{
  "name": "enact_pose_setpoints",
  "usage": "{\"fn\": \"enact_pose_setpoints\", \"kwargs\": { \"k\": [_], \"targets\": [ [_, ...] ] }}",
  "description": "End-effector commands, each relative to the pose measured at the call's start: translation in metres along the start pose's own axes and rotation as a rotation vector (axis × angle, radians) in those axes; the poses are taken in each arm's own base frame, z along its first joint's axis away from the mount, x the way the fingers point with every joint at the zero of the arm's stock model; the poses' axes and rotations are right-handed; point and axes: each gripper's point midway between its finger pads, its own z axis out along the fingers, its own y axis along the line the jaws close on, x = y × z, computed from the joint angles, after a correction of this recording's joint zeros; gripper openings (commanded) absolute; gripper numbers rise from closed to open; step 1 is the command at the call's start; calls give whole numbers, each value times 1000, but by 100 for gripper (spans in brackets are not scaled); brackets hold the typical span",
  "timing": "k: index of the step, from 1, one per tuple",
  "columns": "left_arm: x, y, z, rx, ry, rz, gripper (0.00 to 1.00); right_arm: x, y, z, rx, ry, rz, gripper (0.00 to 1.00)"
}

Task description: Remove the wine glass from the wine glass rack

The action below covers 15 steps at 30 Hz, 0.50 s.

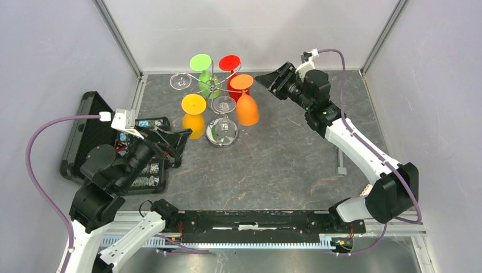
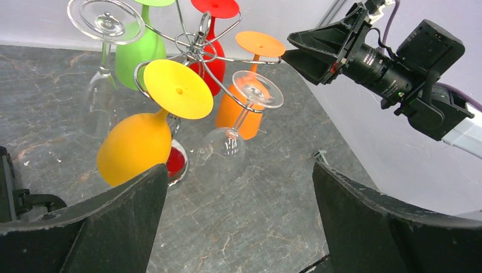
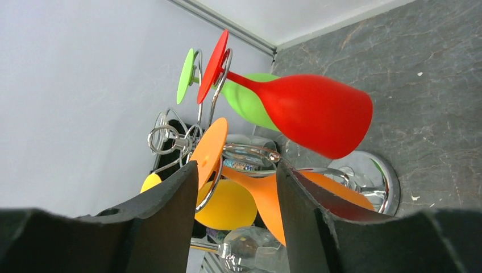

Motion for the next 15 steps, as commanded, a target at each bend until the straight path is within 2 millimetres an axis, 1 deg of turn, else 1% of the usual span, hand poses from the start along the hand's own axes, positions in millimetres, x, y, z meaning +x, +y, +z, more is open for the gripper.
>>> {"fn": "enact_pose_setpoints", "kwargs": {
  "k": [1, 3, 5, 6, 7, 8, 12, 15],
  "targets": [
    [-15, 4, 5, -28, -53, 30, 100, -23, 23, -1, -58, -54, 6, 59],
    [-15, 5, 6, -35, -53, 33, 100, -22, 20, 5, -39, -33, 0, 59],
    [-15, 6, 7, -43, -54, 31, 100, -28, 16, 10, 8, -29, -65, 59],
    [-14, 7, 8, -45, -52, 30, 100, -32, 17, 11, 23, -34, -82, 58],
    [-13, 7, 9, -49, -51, 29, 100, -31, 13, 11, 41, -24, -89, 58],
    [-13, 8, 10, -53, -49, 28, 100, -31, 14, 12, 38, -24, -95, 58],
    [-10, 10, 13, -60, -45, 24, 100, -22, 13, 20, 34, 39, -88, 56],
    [-8, 10, 16, -61, -40, 26, 100, -15, 11, 21, 28, 65, -75, 53]
  ]
}}
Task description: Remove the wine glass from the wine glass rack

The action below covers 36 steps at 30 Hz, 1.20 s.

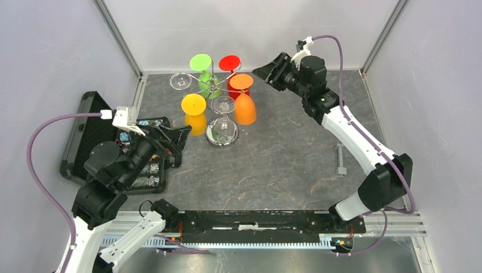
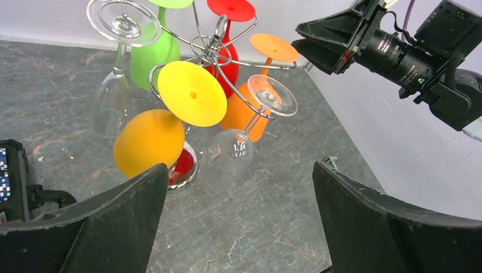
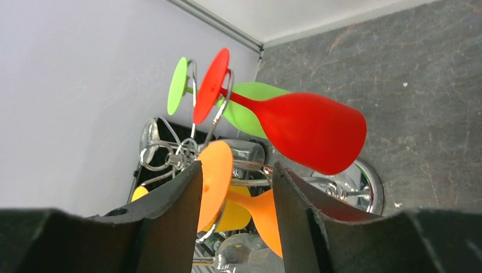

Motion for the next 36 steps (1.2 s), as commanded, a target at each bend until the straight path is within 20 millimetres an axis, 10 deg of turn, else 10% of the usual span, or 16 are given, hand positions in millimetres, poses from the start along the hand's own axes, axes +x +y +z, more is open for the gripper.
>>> {"fn": "enact_pose_setpoints", "kwargs": {
  "k": [1, 36],
  "targets": [
    [-7, 0, 9, -4, -31, 24, 100, 4, 3, 1, -14, 45, -9, 53],
    [-7, 15, 13, -83, -27, 69, 100, 21, 26, -6, -175, 100, 131, 8]
  ]
}}
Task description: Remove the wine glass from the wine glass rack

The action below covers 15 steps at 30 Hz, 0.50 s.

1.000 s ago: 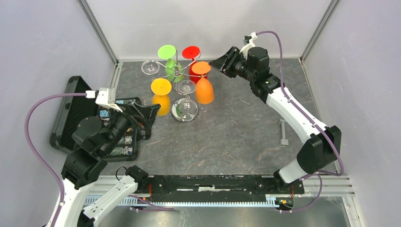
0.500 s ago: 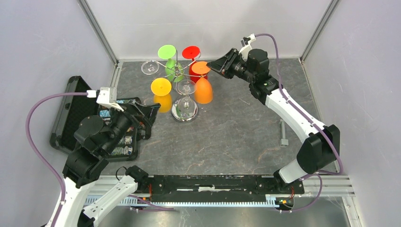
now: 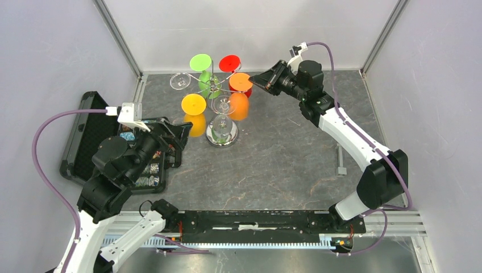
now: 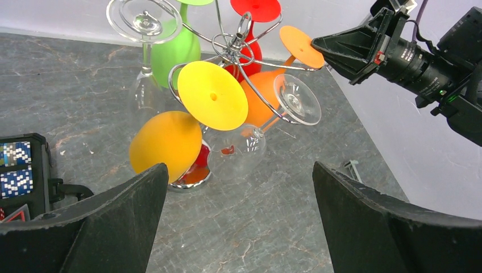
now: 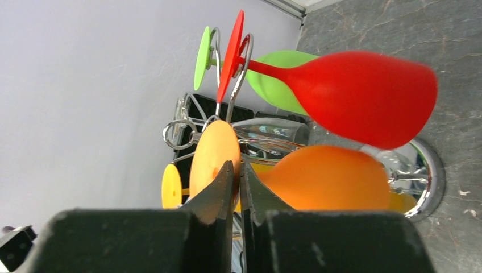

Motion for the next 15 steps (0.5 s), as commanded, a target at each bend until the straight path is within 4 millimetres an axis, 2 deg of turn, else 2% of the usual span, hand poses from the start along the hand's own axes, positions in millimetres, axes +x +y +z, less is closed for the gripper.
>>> {"fn": "enact_pose_setpoints", "kwargs": {
  "k": [1, 2, 7, 15],
  "targets": [
    [-14, 2, -1, -16, -42, 40, 100, -5, 23, -9, -74, -11, -4, 4],
    [-14, 2, -1, -16, -42, 40, 100, -6, 24, -9, -76, -16, -1, 0],
    [-16, 3, -2, -22, -51, 41, 100, -12, 29, -14, -66, -46, 25, 0],
    [-18, 6, -3, -34, -59, 42, 100, -17, 37, -33, -47, -91, 56, 0]
  ]
}}
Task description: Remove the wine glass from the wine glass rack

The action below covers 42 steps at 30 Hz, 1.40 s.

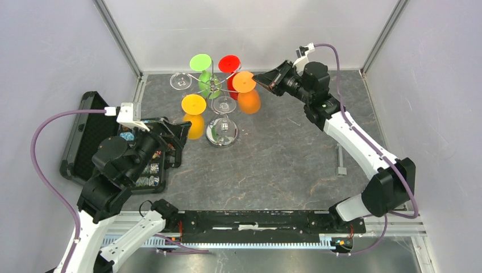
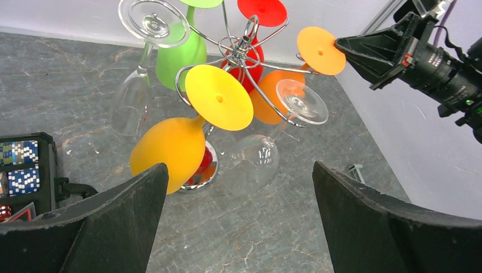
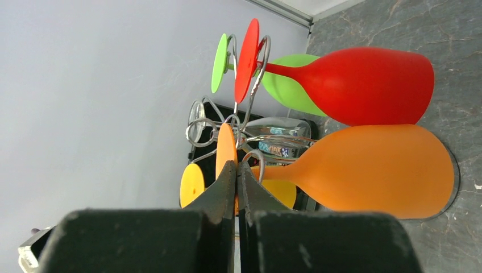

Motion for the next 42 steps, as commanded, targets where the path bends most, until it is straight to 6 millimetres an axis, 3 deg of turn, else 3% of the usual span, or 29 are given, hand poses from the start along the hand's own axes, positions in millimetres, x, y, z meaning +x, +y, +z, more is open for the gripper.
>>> {"fn": "enact_pose_setpoints", "kwargs": {
  "k": [1, 8, 16, 29, 35, 42],
  "targets": [
    [-16, 2, -3, -15, -51, 40, 100, -9, 24, -21, -38, -52, 12, 0],
    [-16, 6, -3, -35, -55, 45, 100, -1, 37, -28, -73, -30, 44, 0],
    [-15, 9, -3, -44, -56, 50, 100, 15, 42, -12, -88, 14, 56, 0],
    [-16, 9, -6, -41, -62, 46, 100, -9, 36, 22, -43, -78, 38, 0],
    [-19, 5, -10, -18, -66, 47, 100, -25, 30, 19, -2, -167, 38, 0],
    [-16, -11, -12, 68, -38, 62, 100, -43, 20, -2, 47, -272, 52, 0]
  ]
}}
